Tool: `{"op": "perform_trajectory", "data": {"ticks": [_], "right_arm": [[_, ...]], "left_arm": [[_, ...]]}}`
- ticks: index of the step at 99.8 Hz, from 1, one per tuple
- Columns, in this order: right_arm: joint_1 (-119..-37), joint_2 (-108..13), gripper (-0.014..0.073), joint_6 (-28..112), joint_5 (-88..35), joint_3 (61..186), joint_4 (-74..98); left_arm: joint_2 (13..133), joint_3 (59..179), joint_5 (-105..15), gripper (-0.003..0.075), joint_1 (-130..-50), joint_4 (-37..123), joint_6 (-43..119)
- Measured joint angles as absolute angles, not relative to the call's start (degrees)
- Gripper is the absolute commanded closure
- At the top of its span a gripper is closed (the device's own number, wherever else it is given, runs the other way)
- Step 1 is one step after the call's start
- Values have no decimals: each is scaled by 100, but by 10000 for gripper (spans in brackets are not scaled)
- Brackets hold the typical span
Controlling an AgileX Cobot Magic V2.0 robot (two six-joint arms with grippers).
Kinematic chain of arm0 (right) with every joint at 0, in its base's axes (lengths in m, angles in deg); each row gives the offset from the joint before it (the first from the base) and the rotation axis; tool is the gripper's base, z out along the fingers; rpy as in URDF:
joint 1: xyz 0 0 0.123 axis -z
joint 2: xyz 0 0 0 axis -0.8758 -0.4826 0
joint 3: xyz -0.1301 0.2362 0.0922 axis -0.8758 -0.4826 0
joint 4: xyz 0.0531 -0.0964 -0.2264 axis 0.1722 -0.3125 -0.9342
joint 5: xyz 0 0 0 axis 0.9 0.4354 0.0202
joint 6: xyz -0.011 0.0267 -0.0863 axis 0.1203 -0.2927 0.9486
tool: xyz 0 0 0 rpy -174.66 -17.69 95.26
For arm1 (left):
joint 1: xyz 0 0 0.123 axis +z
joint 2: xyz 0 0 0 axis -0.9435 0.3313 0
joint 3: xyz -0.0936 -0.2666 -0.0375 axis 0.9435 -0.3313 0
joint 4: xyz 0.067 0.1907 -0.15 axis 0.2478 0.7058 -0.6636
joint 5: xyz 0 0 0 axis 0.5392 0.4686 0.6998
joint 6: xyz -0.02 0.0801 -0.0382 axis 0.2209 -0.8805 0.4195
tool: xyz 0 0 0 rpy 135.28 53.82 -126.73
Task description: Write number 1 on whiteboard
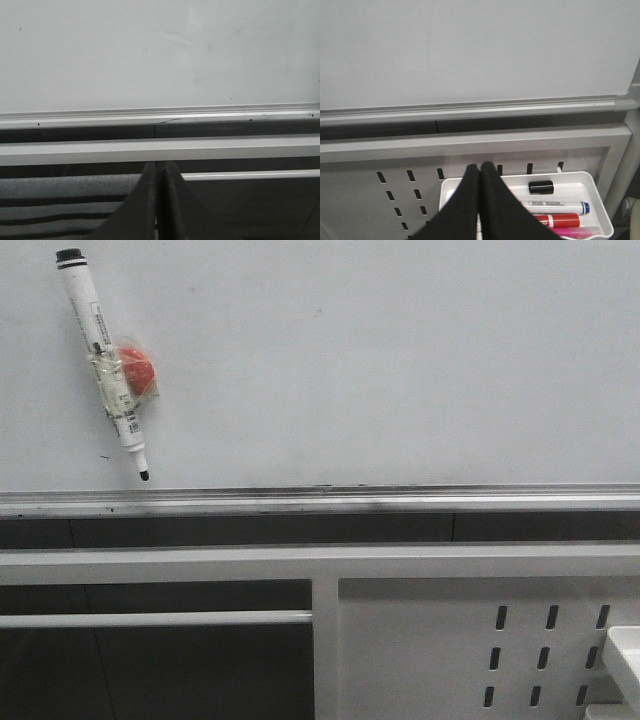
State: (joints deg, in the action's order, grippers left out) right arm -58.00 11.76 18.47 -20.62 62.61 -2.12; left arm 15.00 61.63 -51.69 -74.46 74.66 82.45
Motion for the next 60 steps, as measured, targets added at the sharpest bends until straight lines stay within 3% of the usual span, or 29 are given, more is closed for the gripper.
{"op": "perform_trajectory", "data": {"ticks": [31,60], "right_arm": [[-5800,1176,652,1847,-2062,6261,-212],[-5800,1176,652,1847,-2062,6261,-244]], "left_arm": [[1500,6163,-5015,740,-7446,7443,8245],[1500,6163,-2490,740,-7446,7372,8245]]}}
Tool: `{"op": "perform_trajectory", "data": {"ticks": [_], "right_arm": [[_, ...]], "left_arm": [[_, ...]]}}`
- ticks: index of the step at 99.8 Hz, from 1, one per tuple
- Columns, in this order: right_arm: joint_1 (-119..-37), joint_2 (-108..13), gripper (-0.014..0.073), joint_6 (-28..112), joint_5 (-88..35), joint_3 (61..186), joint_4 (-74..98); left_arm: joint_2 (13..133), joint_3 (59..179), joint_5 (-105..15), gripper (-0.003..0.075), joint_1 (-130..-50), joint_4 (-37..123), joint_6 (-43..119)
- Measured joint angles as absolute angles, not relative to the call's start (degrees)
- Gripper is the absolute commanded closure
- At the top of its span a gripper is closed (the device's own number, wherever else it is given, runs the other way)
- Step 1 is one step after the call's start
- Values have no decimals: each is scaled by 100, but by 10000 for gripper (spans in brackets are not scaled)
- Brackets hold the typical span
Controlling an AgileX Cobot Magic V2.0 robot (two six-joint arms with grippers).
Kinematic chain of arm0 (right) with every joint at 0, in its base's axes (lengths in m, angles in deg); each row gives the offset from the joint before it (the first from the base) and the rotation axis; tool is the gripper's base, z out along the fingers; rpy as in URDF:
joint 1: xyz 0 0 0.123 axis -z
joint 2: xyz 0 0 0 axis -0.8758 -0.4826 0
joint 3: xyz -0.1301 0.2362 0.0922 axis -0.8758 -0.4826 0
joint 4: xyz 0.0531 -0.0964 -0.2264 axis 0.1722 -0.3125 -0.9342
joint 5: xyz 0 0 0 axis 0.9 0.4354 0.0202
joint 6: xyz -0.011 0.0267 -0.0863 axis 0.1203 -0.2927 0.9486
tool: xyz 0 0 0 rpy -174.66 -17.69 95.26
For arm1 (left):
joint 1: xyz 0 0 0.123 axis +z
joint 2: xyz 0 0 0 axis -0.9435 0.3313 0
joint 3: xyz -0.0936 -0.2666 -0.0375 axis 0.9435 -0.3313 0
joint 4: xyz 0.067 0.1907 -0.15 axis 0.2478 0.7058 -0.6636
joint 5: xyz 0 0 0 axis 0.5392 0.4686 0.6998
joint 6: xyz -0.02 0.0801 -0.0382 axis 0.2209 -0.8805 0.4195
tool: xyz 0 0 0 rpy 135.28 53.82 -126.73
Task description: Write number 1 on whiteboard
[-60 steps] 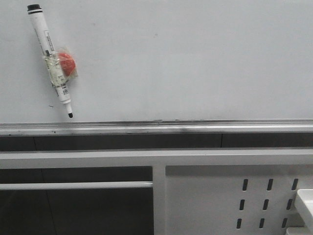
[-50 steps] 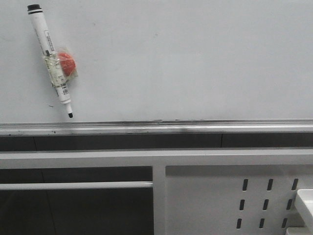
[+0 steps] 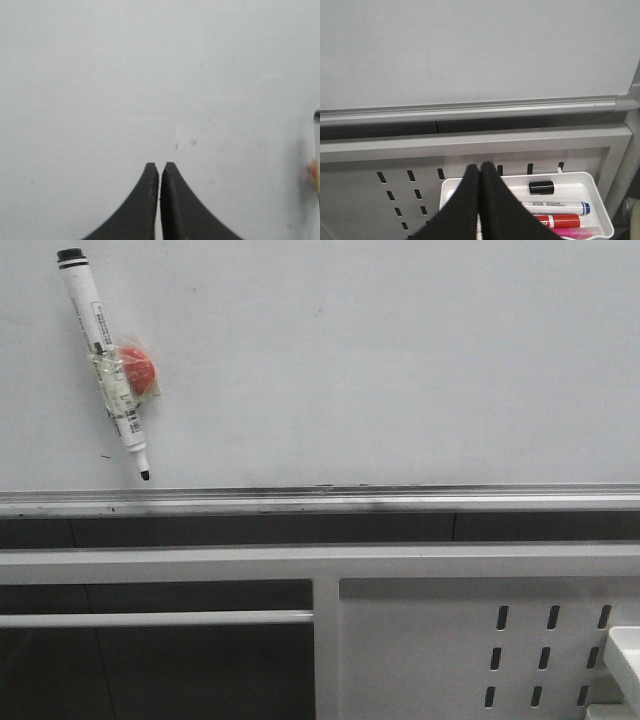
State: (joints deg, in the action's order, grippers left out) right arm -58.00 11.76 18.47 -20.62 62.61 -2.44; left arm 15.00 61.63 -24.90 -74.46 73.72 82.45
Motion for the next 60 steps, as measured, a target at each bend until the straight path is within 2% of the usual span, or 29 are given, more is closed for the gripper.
{"op": "perform_trajectory", "data": {"ticks": [13,31,45,53,60], "right_arm": [[-5790,1176,652,1847,-2377,6261,170],[-5790,1176,652,1847,-3739,6261,1589],[-5790,1176,652,1836,-4586,6261,2020],[-5790,1176,652,1826,-4593,6289,2087],[-5790,1176,652,1826,-3929,6557,2060]], "left_arm": [[1500,6163,-2084,740,-7446,7406,8245],[1500,6163,-1921,740,-7446,7426,8245],[1500,6163,-1751,740,-7446,7354,8245],[1500,6173,-1861,740,-7446,6998,8245],[1500,6241,-2331,740,-7446,6620,8245]]}}
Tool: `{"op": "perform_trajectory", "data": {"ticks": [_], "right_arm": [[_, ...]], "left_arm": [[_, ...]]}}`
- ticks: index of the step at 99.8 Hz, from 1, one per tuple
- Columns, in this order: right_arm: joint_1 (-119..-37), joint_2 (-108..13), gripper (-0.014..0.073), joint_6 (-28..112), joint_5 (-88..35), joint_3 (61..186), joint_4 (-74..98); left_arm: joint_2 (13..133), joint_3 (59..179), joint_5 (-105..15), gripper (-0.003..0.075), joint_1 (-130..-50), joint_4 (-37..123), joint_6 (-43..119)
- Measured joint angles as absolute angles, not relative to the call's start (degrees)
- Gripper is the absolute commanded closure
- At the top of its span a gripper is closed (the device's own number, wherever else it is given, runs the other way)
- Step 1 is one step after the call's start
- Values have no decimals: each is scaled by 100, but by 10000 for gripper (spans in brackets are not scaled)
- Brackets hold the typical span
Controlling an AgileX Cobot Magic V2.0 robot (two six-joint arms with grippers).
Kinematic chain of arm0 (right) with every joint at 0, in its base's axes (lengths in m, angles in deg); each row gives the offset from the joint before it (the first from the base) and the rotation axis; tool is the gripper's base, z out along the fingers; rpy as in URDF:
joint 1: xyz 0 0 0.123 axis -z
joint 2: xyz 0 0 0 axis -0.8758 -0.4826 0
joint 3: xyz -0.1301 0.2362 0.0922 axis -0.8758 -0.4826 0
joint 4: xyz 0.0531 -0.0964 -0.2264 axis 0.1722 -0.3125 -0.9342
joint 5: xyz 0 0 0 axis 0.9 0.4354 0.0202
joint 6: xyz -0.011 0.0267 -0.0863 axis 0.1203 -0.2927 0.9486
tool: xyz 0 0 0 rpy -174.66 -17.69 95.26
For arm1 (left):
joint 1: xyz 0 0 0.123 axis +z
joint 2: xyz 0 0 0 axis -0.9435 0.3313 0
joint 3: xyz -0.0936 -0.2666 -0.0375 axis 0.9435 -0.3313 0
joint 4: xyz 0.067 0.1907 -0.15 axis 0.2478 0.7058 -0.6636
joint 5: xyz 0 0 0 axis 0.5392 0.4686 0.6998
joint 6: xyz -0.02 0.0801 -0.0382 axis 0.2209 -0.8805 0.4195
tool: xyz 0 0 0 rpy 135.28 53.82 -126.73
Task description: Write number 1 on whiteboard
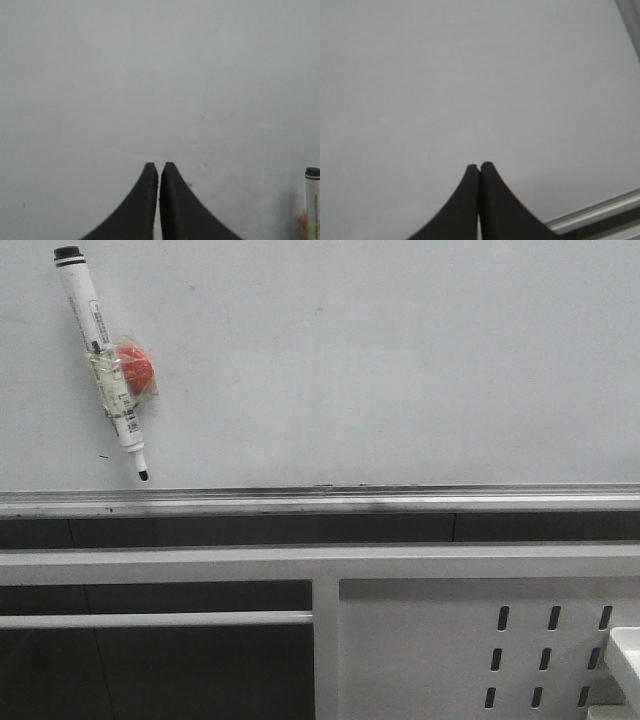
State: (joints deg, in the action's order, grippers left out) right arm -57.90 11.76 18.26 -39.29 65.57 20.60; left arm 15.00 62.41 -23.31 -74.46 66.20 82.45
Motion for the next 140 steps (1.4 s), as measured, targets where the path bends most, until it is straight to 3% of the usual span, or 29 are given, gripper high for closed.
{"op": "perform_trajectory", "data": {"ticks": [12,21,47,64,79,95,102,114,119,125,140], "right_arm": [[-5790,990,652,2122,-2591,7480,1826],[-5790,495,652,2304,-1974,8168,1737],[-5790,-644,652,2365,-2385,8742,1714],[-5790,-970,652,2375,-2194,8826,1714],[-5790,-1237,650,2469,-1553,9127,1714],[-5790,-1444,651,2525,-1470,9115,1714],[-5790,-1524,650,2525,-1484,9048,1725],[-5989,-1660,650,2660,-1484,9042,1735],[-6124,-1700,650,2761,-1484,9042,1735],[-6295,-1747,651,2831,-1484,9042,1735],[-6547,-1773,651,2865,-1484,9042,1747]], "left_arm": [[1664,6837,-3558,740,-7446,6373,8245],[2072,7404,-3808,740,-7446,6289,8245],[2812,7879,-1785,740,-7446,6242,8245],[2834,7902,-1967,723,-7446,6315,8245],[2855,7902,-2636,560,-7446,6477,8245],[2894,7902,-2380,547,-7446,6500,8245],[2985,7902,-2387,499,-7446,6519,8245],[3157,7902,-2736,252,-7572,6588,8245],[3255,7902,-2956,195,-7661,6620,8245],[3376,7902,-3177,207,-7784,6487,8256],[3730,7774,-3170,321,-8284,6332,8266]]}}
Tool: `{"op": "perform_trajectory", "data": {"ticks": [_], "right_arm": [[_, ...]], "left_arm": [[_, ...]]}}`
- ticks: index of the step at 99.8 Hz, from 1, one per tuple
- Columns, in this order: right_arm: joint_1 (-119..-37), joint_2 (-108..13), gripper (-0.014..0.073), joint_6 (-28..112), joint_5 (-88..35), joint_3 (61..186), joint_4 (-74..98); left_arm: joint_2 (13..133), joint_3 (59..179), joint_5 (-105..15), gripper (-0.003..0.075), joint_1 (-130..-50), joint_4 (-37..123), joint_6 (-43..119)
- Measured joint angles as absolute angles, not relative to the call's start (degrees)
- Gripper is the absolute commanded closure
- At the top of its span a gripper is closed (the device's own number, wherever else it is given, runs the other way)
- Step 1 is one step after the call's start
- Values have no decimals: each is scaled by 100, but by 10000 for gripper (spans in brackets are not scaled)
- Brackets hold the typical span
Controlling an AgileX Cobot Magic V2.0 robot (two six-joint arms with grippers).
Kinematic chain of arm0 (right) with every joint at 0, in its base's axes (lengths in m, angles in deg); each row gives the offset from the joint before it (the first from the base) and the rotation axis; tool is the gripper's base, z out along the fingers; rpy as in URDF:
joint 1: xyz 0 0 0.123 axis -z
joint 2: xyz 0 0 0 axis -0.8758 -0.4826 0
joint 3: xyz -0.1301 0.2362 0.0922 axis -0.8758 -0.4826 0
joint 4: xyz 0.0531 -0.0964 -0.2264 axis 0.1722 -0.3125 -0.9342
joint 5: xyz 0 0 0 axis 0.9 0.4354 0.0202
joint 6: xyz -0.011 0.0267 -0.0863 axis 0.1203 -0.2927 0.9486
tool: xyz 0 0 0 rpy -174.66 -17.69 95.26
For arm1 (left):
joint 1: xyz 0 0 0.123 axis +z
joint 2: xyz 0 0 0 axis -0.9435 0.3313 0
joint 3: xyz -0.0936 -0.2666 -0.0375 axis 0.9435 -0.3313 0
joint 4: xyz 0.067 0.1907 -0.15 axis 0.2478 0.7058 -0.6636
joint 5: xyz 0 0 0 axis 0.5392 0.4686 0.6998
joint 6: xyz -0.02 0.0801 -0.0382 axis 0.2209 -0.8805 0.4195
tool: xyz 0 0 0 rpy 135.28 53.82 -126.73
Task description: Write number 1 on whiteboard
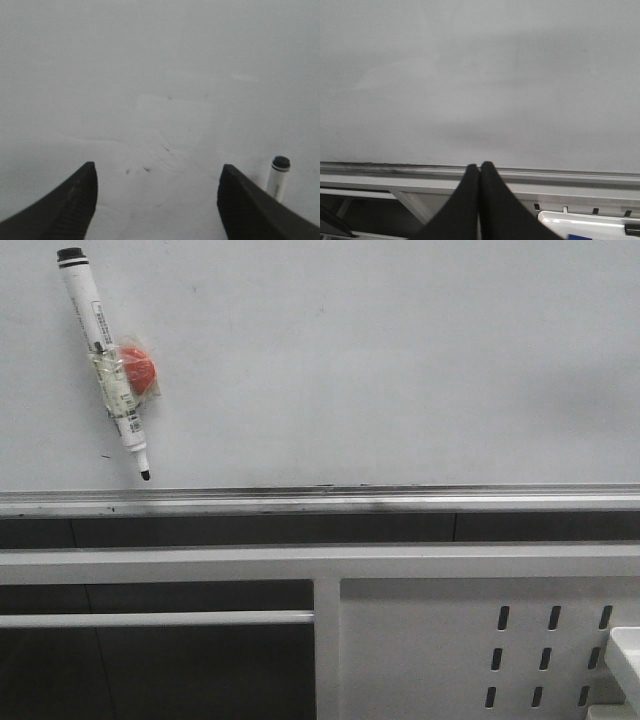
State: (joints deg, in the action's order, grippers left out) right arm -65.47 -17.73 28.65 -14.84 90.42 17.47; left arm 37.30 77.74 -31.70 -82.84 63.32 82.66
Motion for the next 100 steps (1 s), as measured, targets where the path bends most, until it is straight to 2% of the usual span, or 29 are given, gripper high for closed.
{"op": "perform_trajectory", "data": {"ticks": [21,44,78,100], "right_arm": [[-6610,-1773,651,2865,-1484,9042,1759],[-6610,-1773,651,2867,-1484,9042,1862],[-6610,-1773,651,2867,-1413,9042,1885],[-6610,-1773,651,2867,-1358,9042,1904]], "left_arm": [[4416,7191,-1911,338,-9290,6241,8266],[5844,6750,-268,338,-10290,6035,8266],[8905,6739,2900,355,-10982,5956,8330],[10500,6967,3202,355,-11060,5889,8866]]}}
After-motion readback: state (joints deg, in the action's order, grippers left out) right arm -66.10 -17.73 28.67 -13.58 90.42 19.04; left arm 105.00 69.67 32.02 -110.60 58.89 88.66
